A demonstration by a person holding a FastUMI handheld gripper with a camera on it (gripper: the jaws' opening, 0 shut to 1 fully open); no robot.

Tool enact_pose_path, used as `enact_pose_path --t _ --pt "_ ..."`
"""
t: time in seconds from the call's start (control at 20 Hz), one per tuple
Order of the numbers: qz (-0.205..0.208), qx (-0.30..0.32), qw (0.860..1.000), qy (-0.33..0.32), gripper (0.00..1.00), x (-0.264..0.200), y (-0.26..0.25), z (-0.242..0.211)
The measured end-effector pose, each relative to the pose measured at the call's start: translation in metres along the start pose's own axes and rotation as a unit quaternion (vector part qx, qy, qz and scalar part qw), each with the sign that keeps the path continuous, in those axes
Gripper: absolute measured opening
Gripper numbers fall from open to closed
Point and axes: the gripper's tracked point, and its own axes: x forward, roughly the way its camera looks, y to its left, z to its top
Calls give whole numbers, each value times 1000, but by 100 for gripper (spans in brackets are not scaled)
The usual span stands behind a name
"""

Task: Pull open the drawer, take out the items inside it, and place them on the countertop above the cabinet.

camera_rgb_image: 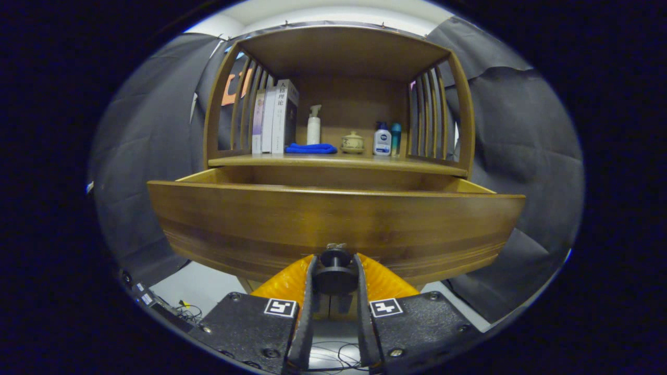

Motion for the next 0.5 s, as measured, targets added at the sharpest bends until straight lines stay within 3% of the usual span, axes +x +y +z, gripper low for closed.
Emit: enact_pose_path --t 0.5 --pt "10 16 1000 17 38 -49 1 -22"
